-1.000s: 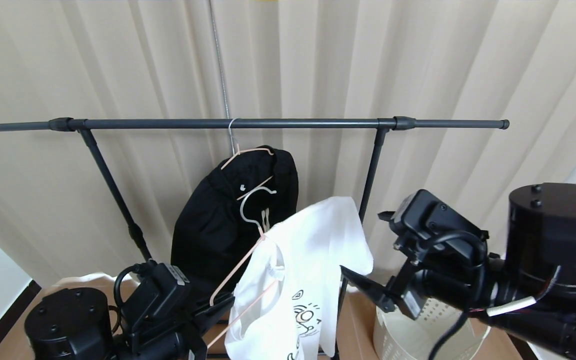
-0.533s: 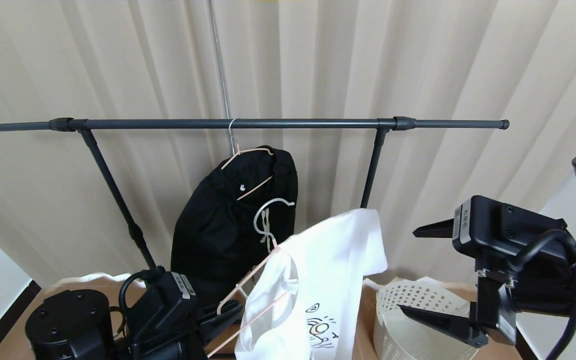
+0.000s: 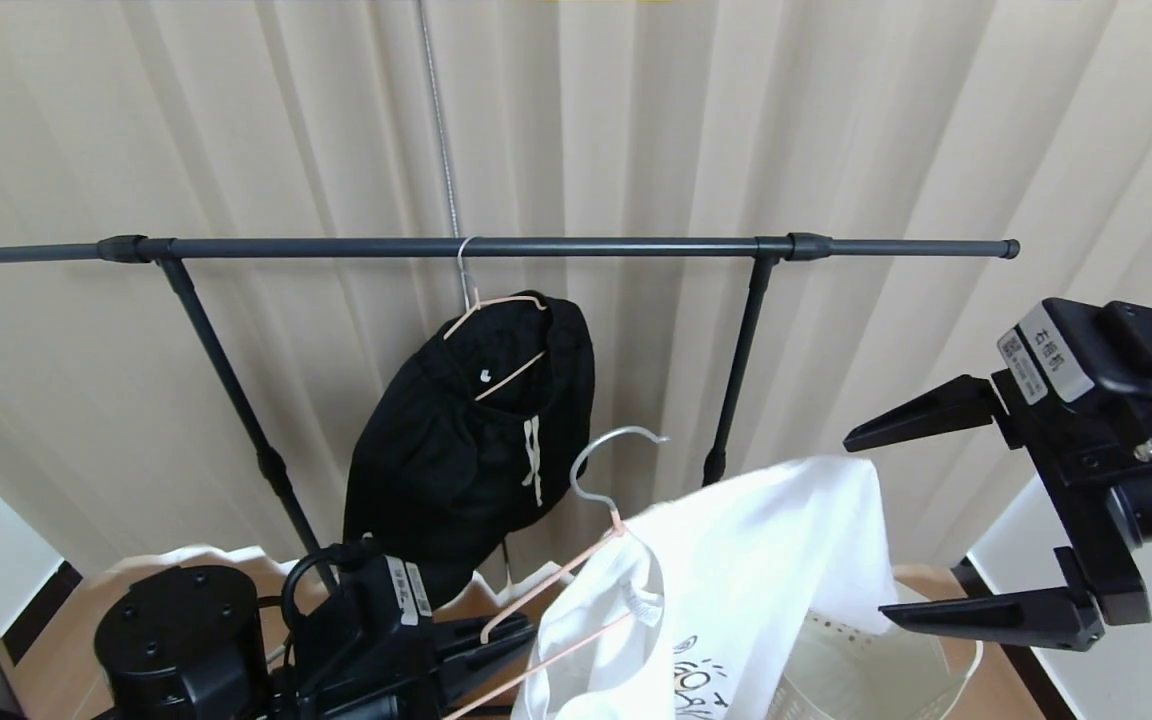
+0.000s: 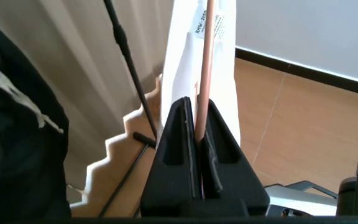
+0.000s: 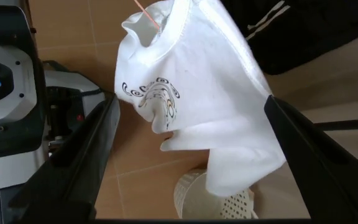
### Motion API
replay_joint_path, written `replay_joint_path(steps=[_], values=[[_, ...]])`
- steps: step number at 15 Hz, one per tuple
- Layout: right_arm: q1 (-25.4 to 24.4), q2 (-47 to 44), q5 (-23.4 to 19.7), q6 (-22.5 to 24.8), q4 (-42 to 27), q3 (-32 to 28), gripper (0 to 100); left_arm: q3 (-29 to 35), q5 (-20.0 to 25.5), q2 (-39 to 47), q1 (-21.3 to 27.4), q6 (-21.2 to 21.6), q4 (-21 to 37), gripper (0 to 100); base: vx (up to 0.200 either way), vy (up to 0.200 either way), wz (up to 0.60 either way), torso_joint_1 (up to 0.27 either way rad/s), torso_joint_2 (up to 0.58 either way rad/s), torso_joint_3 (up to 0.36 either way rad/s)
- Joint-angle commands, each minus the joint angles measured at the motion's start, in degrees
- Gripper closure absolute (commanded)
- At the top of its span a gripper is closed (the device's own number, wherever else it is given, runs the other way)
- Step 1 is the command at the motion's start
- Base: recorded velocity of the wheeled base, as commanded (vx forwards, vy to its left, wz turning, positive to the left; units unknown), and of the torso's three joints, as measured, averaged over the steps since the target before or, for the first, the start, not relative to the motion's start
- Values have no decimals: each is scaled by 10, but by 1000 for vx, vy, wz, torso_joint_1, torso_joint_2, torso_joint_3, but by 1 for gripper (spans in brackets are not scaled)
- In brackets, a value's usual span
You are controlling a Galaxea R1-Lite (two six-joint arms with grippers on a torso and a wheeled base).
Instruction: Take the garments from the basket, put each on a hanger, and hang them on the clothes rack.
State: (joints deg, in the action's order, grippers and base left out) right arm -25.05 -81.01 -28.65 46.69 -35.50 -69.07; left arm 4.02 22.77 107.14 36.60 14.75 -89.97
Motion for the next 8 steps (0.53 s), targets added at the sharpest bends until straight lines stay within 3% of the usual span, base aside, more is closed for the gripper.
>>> replay_joint_path(steps=[1,8], values=[[20,-44,-6,13,-10,-24,0,-4,4,6,10,0,0,100,0,0,0,0,0,0],[33,-75,-5,58,-49,-4,0,-8,10,32,54,22,0,100,0,0,0,0,0,0]])
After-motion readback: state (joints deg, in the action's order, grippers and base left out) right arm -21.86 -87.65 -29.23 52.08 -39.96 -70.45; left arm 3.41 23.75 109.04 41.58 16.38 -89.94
